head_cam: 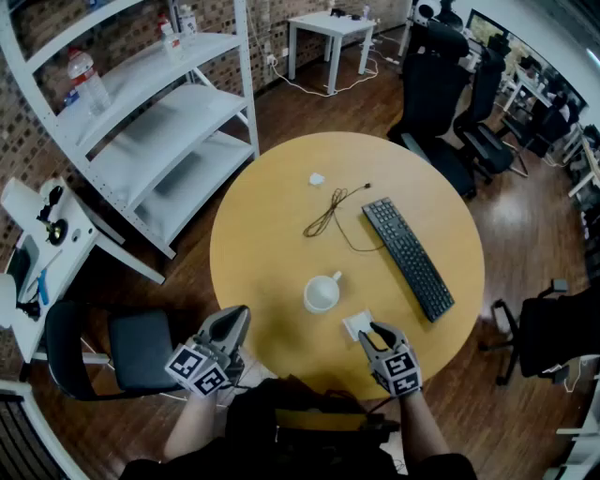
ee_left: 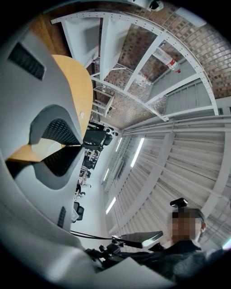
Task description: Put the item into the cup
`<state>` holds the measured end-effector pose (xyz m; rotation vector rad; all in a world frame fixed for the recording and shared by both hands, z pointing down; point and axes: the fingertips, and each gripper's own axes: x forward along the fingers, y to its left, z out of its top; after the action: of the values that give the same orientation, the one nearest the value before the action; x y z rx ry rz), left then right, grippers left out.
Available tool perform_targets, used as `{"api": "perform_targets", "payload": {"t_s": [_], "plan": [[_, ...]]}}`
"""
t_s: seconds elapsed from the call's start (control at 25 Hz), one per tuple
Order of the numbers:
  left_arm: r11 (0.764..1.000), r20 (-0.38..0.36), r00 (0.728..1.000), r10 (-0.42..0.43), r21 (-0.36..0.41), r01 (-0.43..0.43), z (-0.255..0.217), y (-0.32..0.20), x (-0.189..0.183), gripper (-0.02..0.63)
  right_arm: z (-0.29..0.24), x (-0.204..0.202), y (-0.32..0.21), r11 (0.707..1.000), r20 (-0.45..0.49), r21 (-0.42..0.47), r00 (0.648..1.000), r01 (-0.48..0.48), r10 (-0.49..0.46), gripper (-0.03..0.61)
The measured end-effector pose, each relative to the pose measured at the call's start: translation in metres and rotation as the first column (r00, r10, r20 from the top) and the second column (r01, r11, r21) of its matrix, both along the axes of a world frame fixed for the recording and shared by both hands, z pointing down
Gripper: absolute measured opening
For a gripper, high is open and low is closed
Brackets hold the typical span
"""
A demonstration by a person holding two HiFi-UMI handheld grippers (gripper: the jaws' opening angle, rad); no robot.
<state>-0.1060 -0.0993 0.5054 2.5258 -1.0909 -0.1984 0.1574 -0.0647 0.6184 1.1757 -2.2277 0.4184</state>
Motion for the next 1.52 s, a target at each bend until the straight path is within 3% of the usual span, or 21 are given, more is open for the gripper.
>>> {"api": "perform_targets", "payload": {"t_s": [0.12, 0.24, 0.52, 0.64, 0.84, 0.88, 0.96, 1.08, 1.16, 1.32, 1.44, 1.52], "plan": [[1.0, 0.002, 1.0, -0.004, -0.008, 0.004, 0.003, -0.002, -0.004, 0.005, 0.021, -0.007, 0.003, 0.994, -0.111, -0.04, 0.989, 0.097, -0.101, 0.13], [1.0, 0.003, 1.0, -0.012, -0.015, 0.012, 0.007, -0.003, -0.008, 0.005, 0.043, -0.013, 0.007, 0.978, -0.24, -0.082, 0.948, 0.194, -0.209, 0.13], [0.998, 0.008, 0.999, -0.041, -0.046, 0.041, 0.017, 0.005, -0.017, 0.005, 0.088, -0.01, 0.02, 0.912, -0.515, -0.13, 0.76, 0.389, -0.397, 0.13], [0.997, 0.012, 0.999, -0.052, -0.056, 0.053, 0.019, 0.008, -0.022, 0.005, 0.09, -0.01, 0.024, 0.884, -0.558, -0.18, 0.695, 0.432, -0.453, 0.13], [0.996, 0.015, 0.999, -0.052, -0.067, 0.052, 0.02, 0.011, -0.02, 0.005, 0.096, -0.004, 0.021, 0.869, -0.596, -0.221, 0.645, 0.442, -0.479, 0.13], [0.996, 0.016, 0.999, -0.048, -0.069, 0.049, 0.021, 0.012, -0.019, 0.005, 0.094, -0.005, 0.019, 0.868, -0.598, -0.216, 0.642, 0.447, -0.48, 0.087], [0.996, 0.017, 0.999, -0.043, -0.071, 0.044, 0.022, 0.015, -0.016, 0.005, 0.091, -0.005, 0.015, 0.874, -0.601, -0.194, 0.65, 0.446, -0.465, 0.0], [0.997, 0.017, 0.999, -0.042, -0.065, 0.043, 0.02, 0.016, -0.014, 0.005, 0.091, -0.002, 0.01, 0.892, -0.576, -0.171, 0.692, 0.419, -0.436, 0.0], [0.997, 0.016, 0.999, -0.036, -0.062, 0.037, 0.02, 0.014, -0.012, 0.005, 0.082, 0.002, 0.004, 0.919, -0.548, -0.148, 0.744, 0.364, -0.383, 0.0], [0.999, 0.019, 1.0, -0.014, -0.052, 0.015, 0.017, 0.007, -0.008, 0.005, 0.051, 0.016, -0.018, 0.982, -0.393, -0.076, 0.9, 0.171, -0.187, 0.0], [1.0, 0.023, 1.0, -0.001, -0.024, 0.001, 0.01, -0.003, -0.006, 0.005, 0.015, 0.024, -0.037, 0.999, -0.25, -0.006, 0.967, 0.05, -0.05, 0.0], [1.0, 0.024, 1.0, 0.001, 0.001, -0.001, 0.002, -0.012, -0.004, 0.005, -0.011, 0.028, -0.045, 0.999, -0.13, 0.019, 0.991, -0.028, 0.031, 0.0]]}}
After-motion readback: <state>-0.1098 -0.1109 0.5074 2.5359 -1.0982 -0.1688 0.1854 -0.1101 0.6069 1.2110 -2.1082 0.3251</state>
